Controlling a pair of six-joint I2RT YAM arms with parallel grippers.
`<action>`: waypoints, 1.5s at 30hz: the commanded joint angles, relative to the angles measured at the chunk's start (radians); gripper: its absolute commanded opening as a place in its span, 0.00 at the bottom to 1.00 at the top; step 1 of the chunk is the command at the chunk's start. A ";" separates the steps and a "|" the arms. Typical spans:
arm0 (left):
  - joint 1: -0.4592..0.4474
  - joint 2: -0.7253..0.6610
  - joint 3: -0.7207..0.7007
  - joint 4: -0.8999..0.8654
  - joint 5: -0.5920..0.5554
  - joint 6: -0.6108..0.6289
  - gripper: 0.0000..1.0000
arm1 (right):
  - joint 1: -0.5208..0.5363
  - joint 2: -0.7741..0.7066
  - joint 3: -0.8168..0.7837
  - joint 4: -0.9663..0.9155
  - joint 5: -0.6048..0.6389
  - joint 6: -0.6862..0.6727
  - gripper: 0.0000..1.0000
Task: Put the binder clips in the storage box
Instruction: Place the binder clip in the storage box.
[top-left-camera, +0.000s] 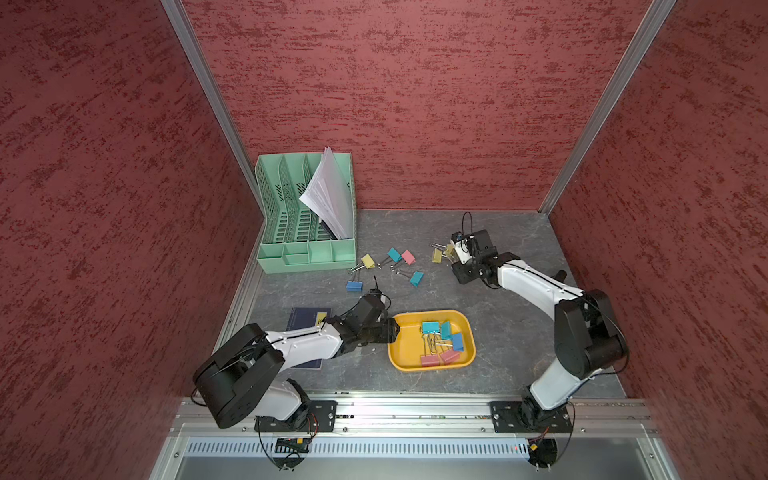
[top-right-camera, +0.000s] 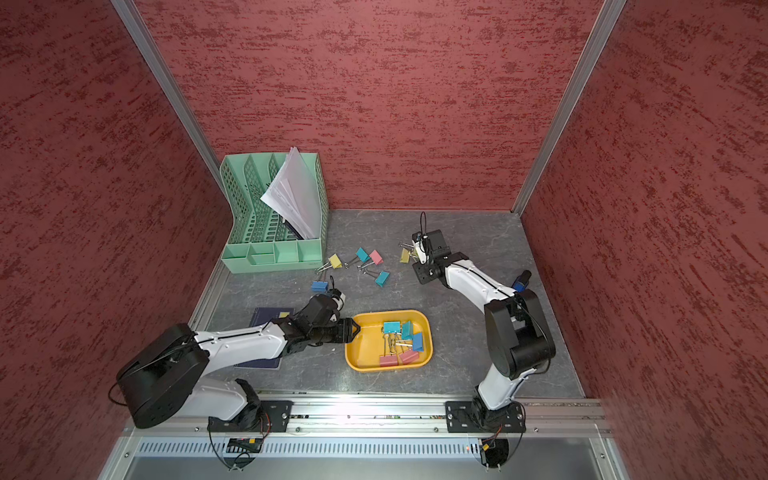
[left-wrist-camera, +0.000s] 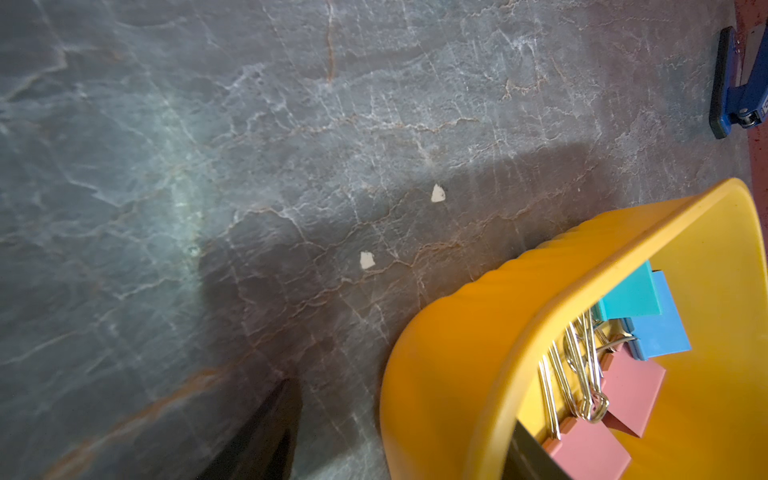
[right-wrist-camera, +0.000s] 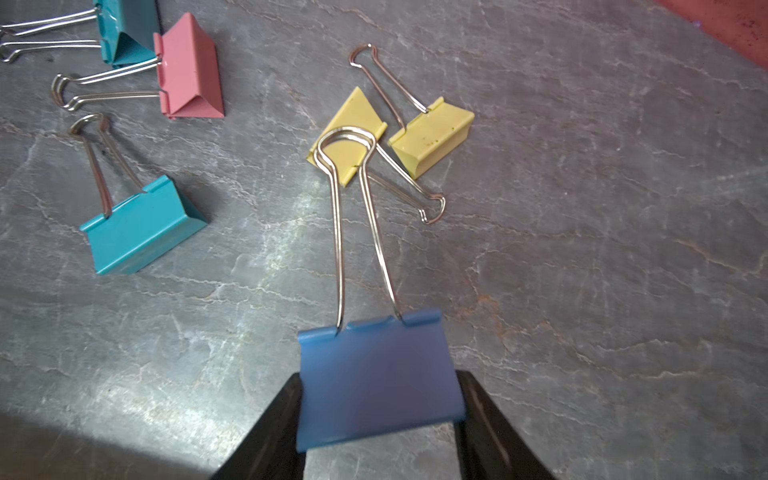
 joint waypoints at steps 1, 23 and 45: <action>0.009 0.016 -0.042 -0.095 -0.015 -0.001 0.66 | 0.051 -0.068 -0.029 -0.073 0.030 0.018 0.47; 0.007 -0.112 -0.047 -0.146 -0.036 -0.013 0.71 | 0.637 -0.328 -0.315 -0.069 -0.103 0.434 0.51; 0.004 -0.144 -0.024 -0.171 -0.056 -0.004 0.74 | 0.741 -0.159 -0.313 0.071 -0.201 0.549 0.56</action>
